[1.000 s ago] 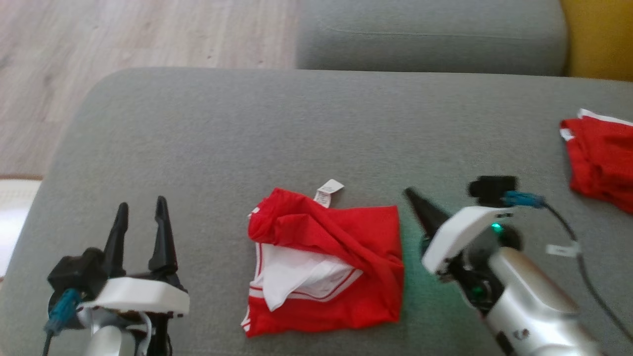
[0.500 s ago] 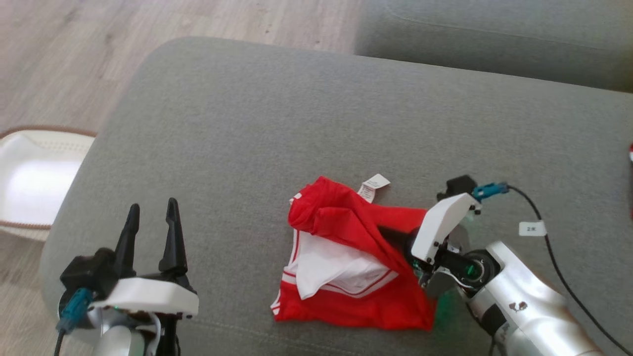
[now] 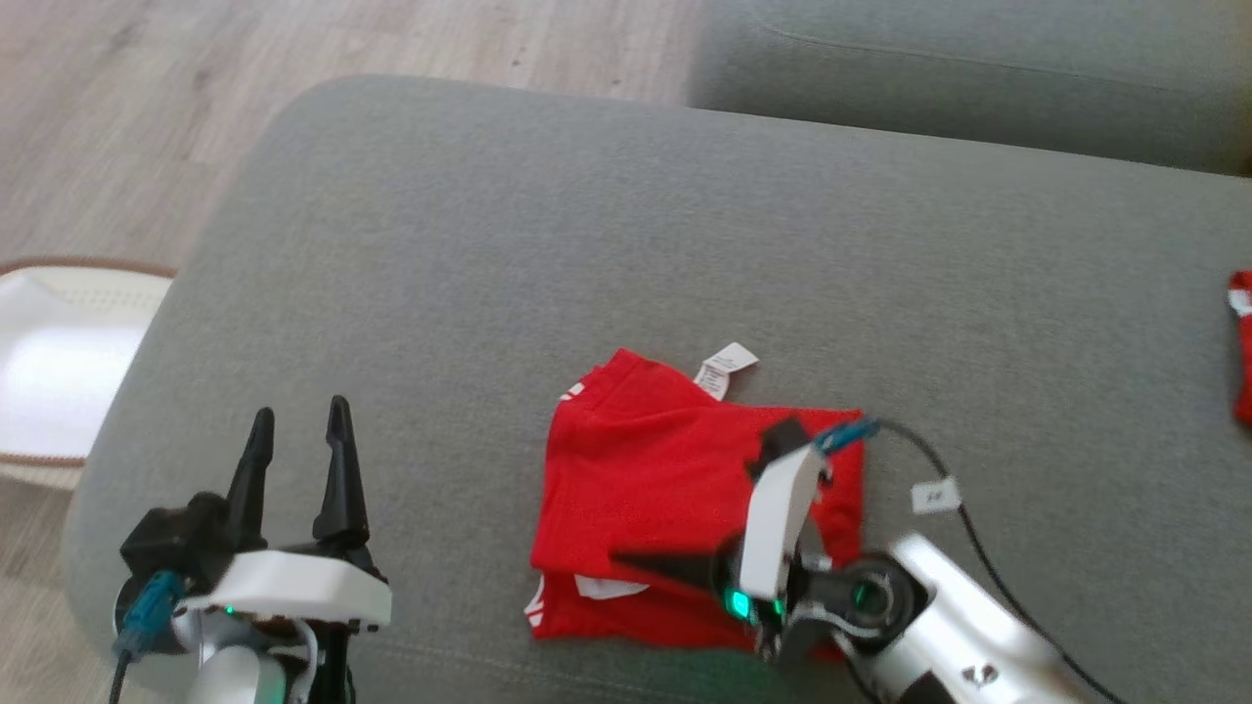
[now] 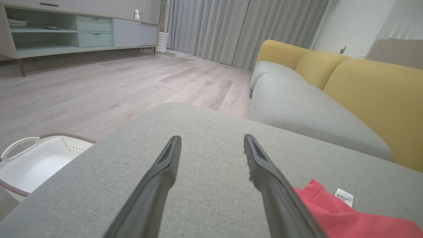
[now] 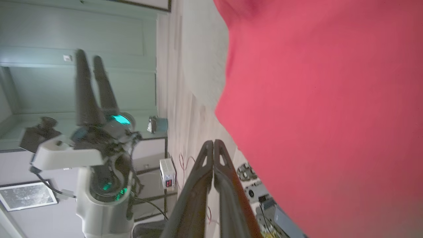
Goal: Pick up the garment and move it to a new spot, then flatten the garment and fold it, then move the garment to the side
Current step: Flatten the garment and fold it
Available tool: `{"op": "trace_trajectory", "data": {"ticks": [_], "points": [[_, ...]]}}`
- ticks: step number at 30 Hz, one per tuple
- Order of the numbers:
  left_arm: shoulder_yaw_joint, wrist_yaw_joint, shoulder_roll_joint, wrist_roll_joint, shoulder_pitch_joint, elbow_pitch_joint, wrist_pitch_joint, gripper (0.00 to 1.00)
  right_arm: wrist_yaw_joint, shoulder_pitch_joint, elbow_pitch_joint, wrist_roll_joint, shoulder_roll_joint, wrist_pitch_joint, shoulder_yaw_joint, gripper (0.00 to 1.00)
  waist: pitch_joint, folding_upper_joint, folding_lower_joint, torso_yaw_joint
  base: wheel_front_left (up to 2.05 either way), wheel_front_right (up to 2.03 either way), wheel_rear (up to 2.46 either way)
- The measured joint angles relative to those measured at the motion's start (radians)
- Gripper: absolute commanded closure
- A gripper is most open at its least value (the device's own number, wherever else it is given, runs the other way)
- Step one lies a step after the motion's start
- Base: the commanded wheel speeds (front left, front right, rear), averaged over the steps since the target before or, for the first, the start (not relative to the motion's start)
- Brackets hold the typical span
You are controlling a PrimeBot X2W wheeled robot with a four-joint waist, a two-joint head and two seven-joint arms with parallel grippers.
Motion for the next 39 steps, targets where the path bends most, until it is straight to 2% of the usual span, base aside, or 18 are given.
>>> {"op": "trace_trajectory", "data": {"ticks": [4, 8, 9, 10, 11, 17, 21, 24, 31, 38, 39], "points": [[0.002, 0.0, 0.0, 0.002, 0.0, -0.006, 0.0, 0.0, 0.0, -0.009, -0.105, -0.002, -0.005, -0.115, -0.047, 1.0, -0.005, 0.0, 0.0, -0.029, 0.0, 0.0, 0.0], [0.012, 0.001, 0.002, 0.009, 0.0, -0.021, 0.0, 0.0, 0.0, -0.009, -0.213, -0.033, -0.043, -0.23, -0.079, 1.0, -0.011, 0.0, 0.0, -0.063, 0.0, 0.0, 0.0], [0.017, 0.001, 0.002, 0.009, 0.0, -0.023, 0.0, 0.0, 0.0, -0.009, -0.233, -0.046, -0.057, -0.266, -0.091, 0.82, -0.012, 0.0, 0.0, -0.073, 0.0, 0.0, 0.0], [0.023, 0.001, 0.003, 0.009, 0.0, -0.025, 0.0, 0.0, 0.0, -0.011, -0.253, -0.061, -0.073, -0.299, -0.102, 0.57, -0.013, 0.0, 0.0, -0.082, 0.0, 0.0, 0.0], [0.027, 0.001, 0.004, 0.009, 0.0, -0.027, 0.0, 0.0, 0.0, -0.014, -0.272, -0.075, -0.093, -0.326, -0.107, 0.0, -0.015, 0.0, 0.0, -0.093, 0.0, 0.0, 0.0], [0.031, 0.001, 0.007, 0.016, -0.001, -0.04, 0.0, 0.0, 0.0, -0.059, -0.357, -0.253, -0.203, -0.601, -0.152, 0.0, -0.019, 0.0, 0.0, -0.172, 0.0, 0.0, 0.0], [0.033, 0.001, 0.009, 0.018, -0.001, -0.042, 0.0, 0.0, 0.0, -0.07, -0.294, -0.445, -0.253, -0.793, -0.189, 0.0, -0.017, 0.0, 0.0, -0.218, 0.0, 0.0, 0.0], [0.032, 0.001, 0.013, 0.026, -0.002, -0.043, 0.0, 0.0, 0.0, -0.067, -0.225, -0.572, -0.257, -0.909, -0.225, 0.0, -0.015, 0.0, 0.0, -0.253, 0.0, 0.0, 0.0], [0.04, 0.001, 0.022, 0.054, -0.004, -0.044, 0.0, 0.0, 0.0, -0.027, -0.169, -0.773, -0.237, -1.031, -0.298, 0.0, -0.013, 0.0, 0.0, -0.319, 0.0, 0.0, 0.0], [0.057, 0.001, 0.017, 0.073, -0.003, -0.044, 0.0, 0.0, 0.0, 0.113, -0.156, -0.972, -0.168, -1.051, -0.411, 0.0, -0.01, 0.0, 0.0, -0.337, 0.0, 0.0, 0.0], [0.057, 0.001, 0.017, 0.073, -0.003, -0.044, 0.0, 0.0, 0.0, 0.113, -0.156, -0.972, -0.168, -1.051, -0.411, 0.0, -0.01, 0.0, 0.0, -0.337, 0.0, 0.0, 0.0]]}}
